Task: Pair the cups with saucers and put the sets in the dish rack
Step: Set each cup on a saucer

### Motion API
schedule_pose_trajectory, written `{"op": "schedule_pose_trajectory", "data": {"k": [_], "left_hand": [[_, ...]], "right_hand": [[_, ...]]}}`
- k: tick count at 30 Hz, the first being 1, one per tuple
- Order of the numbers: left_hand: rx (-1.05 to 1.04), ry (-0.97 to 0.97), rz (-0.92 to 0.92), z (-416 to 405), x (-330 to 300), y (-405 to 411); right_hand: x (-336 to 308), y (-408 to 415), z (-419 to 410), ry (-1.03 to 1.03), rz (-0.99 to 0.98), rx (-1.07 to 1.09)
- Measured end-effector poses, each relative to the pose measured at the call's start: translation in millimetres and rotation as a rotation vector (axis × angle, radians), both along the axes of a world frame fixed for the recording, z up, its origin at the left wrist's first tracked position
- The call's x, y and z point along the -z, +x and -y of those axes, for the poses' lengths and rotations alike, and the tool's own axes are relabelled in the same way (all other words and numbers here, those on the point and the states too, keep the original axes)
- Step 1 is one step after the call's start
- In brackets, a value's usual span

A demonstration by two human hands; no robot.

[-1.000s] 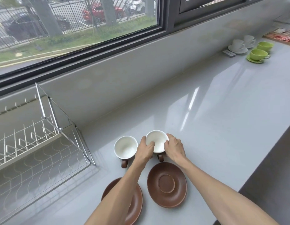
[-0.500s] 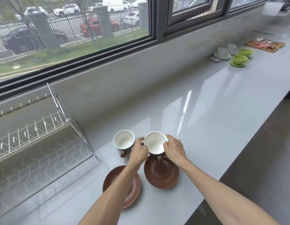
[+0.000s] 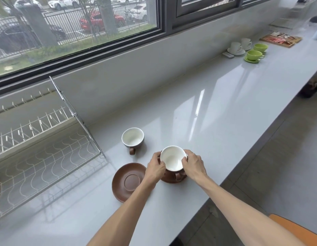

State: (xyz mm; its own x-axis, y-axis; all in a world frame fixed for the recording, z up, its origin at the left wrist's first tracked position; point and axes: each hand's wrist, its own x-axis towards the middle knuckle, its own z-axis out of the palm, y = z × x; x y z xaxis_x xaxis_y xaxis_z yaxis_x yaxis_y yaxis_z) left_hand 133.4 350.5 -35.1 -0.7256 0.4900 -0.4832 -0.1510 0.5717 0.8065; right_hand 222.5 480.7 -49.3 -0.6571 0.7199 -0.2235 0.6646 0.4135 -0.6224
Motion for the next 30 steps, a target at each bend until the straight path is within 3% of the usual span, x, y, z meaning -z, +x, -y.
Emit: {"op": "schedule_pose_trajectory", "data": {"k": [17, 30], "left_hand": [[-0.01, -0.049, 0.018, 4.1, 25.9, -3.6], [0.077, -0.093, -0.024, -1.3, 16.1, -12.2]], "right_hand": [[8.9, 0.7, 7.6, -0.065, 0.027, 0.004], [5.6, -6.0, 1.4, 0.017, 0.11, -0.022]]}}
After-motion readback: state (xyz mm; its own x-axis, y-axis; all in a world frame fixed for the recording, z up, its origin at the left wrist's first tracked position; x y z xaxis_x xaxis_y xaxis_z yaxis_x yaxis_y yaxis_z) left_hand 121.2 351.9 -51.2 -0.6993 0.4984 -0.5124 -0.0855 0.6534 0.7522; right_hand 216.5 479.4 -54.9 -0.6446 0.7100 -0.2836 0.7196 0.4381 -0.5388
